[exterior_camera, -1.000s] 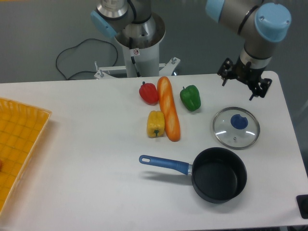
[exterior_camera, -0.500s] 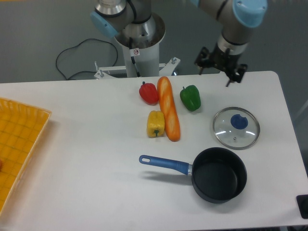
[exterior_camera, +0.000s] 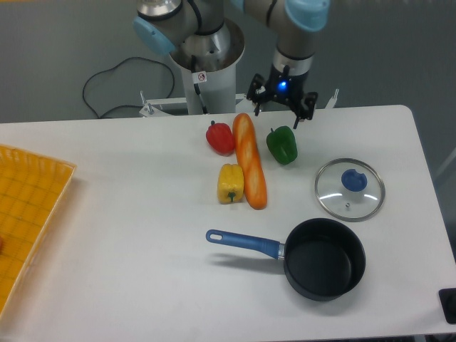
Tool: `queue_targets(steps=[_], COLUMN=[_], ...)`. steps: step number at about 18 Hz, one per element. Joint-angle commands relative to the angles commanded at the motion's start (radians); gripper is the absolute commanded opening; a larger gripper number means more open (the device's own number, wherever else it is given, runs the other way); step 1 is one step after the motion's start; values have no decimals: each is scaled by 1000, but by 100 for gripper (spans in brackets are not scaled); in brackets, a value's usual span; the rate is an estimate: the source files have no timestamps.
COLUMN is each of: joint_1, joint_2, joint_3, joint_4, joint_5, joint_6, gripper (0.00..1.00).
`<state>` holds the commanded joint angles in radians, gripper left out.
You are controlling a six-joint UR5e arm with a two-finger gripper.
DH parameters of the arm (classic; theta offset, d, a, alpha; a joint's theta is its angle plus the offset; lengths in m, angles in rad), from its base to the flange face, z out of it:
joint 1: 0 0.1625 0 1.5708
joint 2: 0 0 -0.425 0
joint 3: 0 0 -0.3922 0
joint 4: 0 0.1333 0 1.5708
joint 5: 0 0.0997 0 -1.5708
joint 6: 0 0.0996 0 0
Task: Pick up the long bread
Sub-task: 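Lower the gripper down over the bread loaf's end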
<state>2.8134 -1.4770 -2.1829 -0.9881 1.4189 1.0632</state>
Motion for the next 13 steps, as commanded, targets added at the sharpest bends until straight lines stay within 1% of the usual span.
queue_targets(steps=[1,3,4,6,8,11,13], joint_1=[-11,-63,-84,-101,-109,-111,-121], joint_2=[-12,-48,-66,-95,-114,-146,-167], joint_3=[-9,-21,-21,-20,-21,-20,-20], joint_4=[29,101,115,123,153,166,196], joint_5=[17,50,76,104,104,104,104], joint_6=[-21,-80,-94,-97,-104,-117,-118], gripper=[100,100,100,100,99,98,97])
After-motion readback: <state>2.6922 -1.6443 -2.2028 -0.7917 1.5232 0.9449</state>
